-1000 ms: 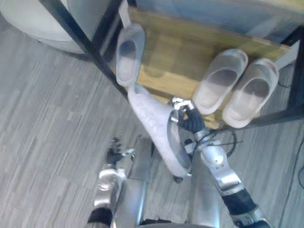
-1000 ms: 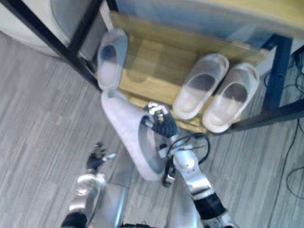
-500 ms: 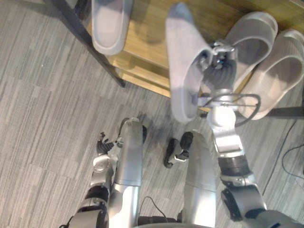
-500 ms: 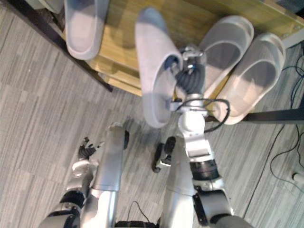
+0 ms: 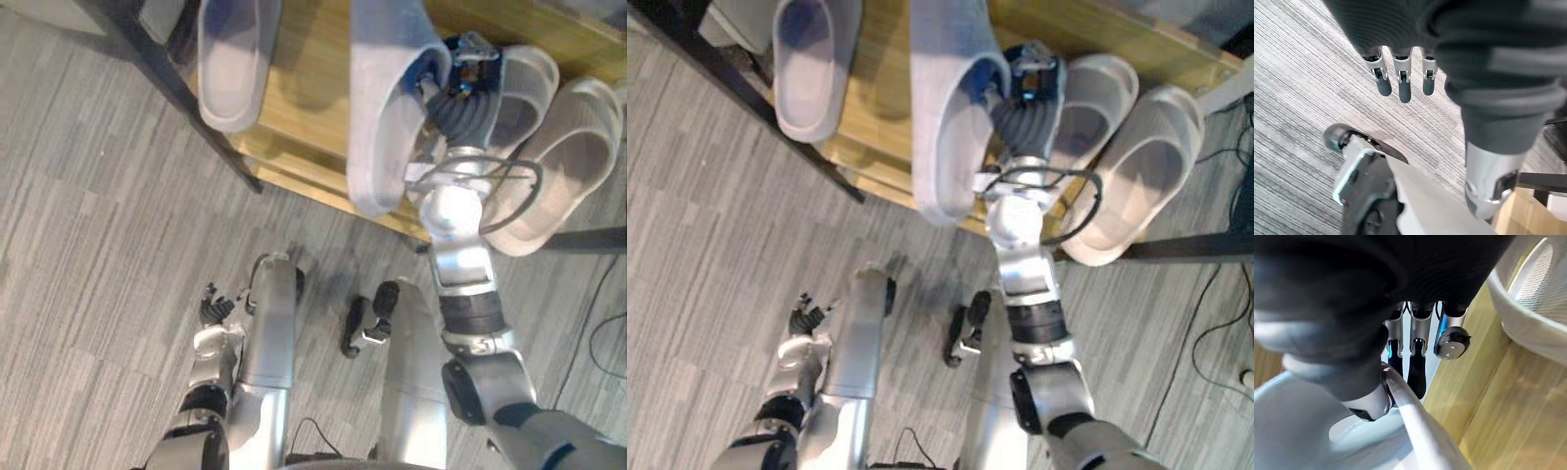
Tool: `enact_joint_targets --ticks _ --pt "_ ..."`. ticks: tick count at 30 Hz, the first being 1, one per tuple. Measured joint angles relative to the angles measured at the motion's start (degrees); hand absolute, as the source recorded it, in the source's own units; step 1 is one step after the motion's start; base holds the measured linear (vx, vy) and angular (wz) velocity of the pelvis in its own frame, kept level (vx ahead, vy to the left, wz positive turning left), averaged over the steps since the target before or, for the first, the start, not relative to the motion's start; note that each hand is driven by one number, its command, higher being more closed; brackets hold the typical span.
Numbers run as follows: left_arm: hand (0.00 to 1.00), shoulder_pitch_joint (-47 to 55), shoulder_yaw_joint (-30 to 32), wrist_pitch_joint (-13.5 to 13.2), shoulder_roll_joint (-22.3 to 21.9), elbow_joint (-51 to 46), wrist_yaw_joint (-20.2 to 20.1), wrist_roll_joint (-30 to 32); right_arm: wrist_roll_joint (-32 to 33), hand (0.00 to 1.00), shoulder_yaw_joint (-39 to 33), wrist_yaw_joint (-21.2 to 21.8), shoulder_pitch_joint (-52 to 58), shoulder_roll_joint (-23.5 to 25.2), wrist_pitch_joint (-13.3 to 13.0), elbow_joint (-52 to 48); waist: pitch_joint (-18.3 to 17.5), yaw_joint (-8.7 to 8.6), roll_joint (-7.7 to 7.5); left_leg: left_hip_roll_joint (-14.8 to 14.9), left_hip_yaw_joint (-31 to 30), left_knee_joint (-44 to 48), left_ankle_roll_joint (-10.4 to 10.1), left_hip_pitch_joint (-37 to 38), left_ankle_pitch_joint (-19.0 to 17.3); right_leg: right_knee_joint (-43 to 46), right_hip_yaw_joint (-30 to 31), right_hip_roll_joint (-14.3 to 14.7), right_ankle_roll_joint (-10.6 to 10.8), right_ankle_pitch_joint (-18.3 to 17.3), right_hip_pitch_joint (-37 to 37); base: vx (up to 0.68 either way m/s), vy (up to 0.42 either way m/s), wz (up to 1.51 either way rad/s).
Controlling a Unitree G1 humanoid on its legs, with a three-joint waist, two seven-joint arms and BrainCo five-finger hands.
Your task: Organize the slippers on the shoe rack
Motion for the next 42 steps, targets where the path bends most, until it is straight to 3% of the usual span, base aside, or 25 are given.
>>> enact_joint_targets --ticks 5,13,24,25,32,42 --pt "0.00 0.0 0.0 0.0 -0.1 0.0 0.1 0.0 -2.2 1.00 0.0 -0.2 -2.0 0.4 1.8 0.9 -0.4 0.11 0.02 0.1 0.1 -0.3 0.0 0.2 0.0 -0.3 0.1 0.0 0.0 0.0 0.1 0.00 0.000 0.00" --pt "0.00 0.0 0.0 -0.1 -0.1 0.5 1.0 -2.4 -3.9 1.00 0.0 -0.2 -10.0 0.5 4.6 11.9 -0.8 0.39 0.01 0.2 0.1 -2.3 -0.6 0.5 0.4 -2.0 -0.3 -0.1 -0.4 0.3 0.4 0.02 -0.007 0.02" --pt "0.00 -0.1 -0.7 -1.6 -0.2 1.2 1.3 -4.7 -0.6 1.00 0.2 -0.1 -19.7 0.3 4.8 25.9 -1.1 0.82 0.64 -0.1 -0.7 -4.7 -0.6 1.0 1.0 -4.1 -1.8 -0.8 -0.7 0.3 1.7 0.02 -0.010 0.06" --pt "0.00 -0.1 -0.8 -1.6 -0.2 1.2 1.3 -4.9 0.3 0.00 0.3 0.0 -20.6 0.2 4.8 27.4 -1.1 0.86 0.64 -0.1 -0.7 -4.8 -0.6 1.0 1.0 -4.1 -1.9 -0.9 -0.7 0.3 1.7 0.01 -0.013 0.07" --pt "0.00 -0.8 -2.4 -1.8 -0.1 2.3 2.0 -5.7 0.5 0.00 0.4 0.0 -23.0 0.2 4.7 33.7 -1.1 1.55 0.75 -0.2 -0.8 -4.9 -0.7 0.9 1.1 -4.4 -2.3 -1.1 -0.7 0.3 2.0 0.00 -0.002 0.01" --pt "0.00 -1.3 -3.1 -2.2 0.0 3.4 2.3 -5.8 2.8 0.00 0.8 0.0 -23.0 0.3 4.4 34.1 -1.3 1.77 1.14 -0.2 -0.7 -5.7 -0.7 1.3 1.3 -5.2 -2.2 -1.2 -0.8 0.4 2.3 0.00 0.000 0.00"
